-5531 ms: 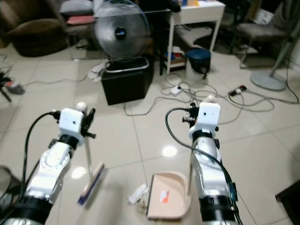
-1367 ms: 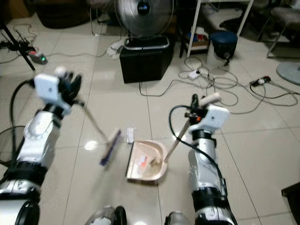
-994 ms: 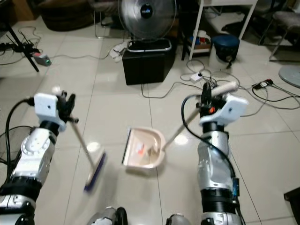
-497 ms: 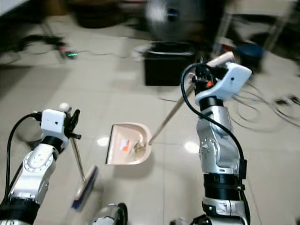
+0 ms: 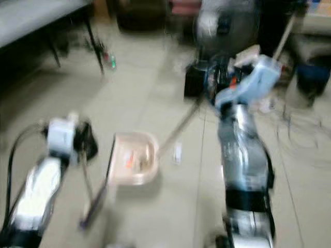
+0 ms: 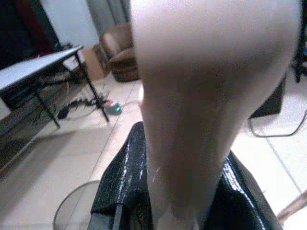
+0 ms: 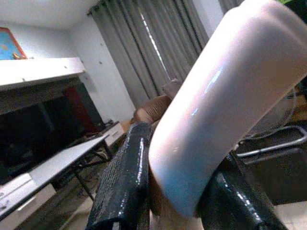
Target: Sweep floor
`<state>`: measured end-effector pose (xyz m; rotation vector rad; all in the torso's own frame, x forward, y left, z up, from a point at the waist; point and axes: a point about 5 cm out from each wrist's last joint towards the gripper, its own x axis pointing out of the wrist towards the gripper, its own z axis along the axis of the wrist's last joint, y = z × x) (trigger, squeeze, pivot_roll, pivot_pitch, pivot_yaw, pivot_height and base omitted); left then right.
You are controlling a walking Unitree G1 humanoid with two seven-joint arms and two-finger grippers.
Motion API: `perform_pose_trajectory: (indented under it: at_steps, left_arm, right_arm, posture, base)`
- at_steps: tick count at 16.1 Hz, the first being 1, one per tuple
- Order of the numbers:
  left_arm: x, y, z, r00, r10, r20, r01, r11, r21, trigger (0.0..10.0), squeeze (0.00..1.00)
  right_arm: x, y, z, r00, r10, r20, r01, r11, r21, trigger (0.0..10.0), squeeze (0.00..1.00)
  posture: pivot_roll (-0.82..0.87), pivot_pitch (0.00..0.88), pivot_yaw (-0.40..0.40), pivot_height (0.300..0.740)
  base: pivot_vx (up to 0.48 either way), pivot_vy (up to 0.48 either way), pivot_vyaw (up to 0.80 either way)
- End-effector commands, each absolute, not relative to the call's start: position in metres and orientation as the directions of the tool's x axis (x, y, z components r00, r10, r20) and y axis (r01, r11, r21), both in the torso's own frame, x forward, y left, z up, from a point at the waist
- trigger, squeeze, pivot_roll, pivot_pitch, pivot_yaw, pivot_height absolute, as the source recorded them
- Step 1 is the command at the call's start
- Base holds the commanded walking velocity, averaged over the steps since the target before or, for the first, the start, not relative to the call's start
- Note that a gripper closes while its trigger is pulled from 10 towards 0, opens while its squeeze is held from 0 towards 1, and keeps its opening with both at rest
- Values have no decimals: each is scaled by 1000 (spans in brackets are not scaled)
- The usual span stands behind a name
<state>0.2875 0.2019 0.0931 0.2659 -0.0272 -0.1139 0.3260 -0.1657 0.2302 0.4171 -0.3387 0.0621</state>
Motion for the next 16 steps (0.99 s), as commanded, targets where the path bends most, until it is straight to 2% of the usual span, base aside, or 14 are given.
perform_pose_trajectory:
  at_steps: [1, 12, 16]
  left_arm:
    - [293, 196, 107, 989, -132, 68, 108, 953, 282, 10000, 0]
    - [284, 201, 95, 998, -54, 39, 43, 965, 259, 10000, 0]
    - [286, 202, 95, 998, -51, 38, 39, 964, 264, 10000, 0]
  right_arm:
    - [324, -169, 249, 916, -28, 401, -149, 903, 403, 10000, 0]
    - [330, -165, 264, 905, 10, 425, -201, 891, 407, 10000, 0]
    - [332, -167, 267, 901, -5, 434, -197, 886, 420, 10000, 0]
  posture:
    - [-64, 0, 83, 740]
    - [-49, 0, 41, 740]
    - [-48, 0, 40, 740]
  base:
    - [398, 0, 800]
    - [419, 0, 800]
    - [416, 0, 156]
